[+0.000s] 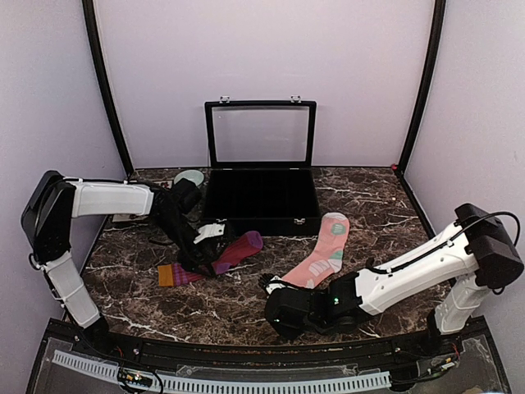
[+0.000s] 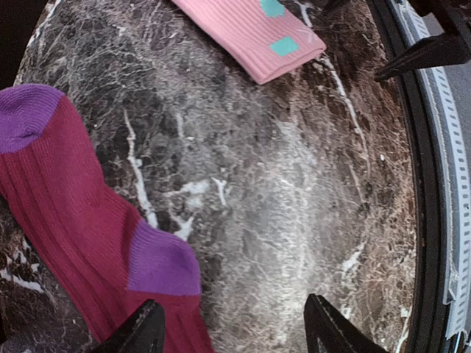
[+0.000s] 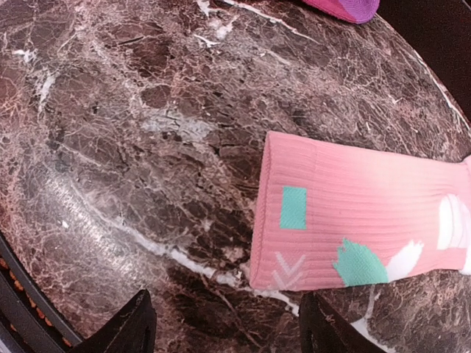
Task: Roll the socks
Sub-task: Pick up the sock from the center of the board.
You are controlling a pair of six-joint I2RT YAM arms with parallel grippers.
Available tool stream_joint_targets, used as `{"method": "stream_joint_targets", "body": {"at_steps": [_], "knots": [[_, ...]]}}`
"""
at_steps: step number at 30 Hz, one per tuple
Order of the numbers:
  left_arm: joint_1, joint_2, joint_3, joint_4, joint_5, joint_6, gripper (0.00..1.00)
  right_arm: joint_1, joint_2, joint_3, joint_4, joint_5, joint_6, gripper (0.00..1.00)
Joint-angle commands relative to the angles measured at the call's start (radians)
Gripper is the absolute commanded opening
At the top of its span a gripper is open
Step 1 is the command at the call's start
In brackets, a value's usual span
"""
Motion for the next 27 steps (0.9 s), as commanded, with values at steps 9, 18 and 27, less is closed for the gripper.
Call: {"method": "stream_joint_targets", "body": {"at_steps": [9, 18, 27], "knots": [[-0.002, -0.193, -0.115, -0.021, 0.028, -0.034, 0.68, -0.062, 0.051, 0.0, 0.119, 0.005, -0.06, 0.61], [-0.002, -0.189, -0.097, -0.024, 0.023, -0.047, 0.68, -0.105, 0.052, -0.065, 0.148, -0.045, -0.046, 0.55], [-0.005, -0.182, -0.071, -0.023, 0.031, -0.053, 0.68, -0.115, 0.077, -0.087, 0.159, -0.076, -0.031, 0.45]]}}
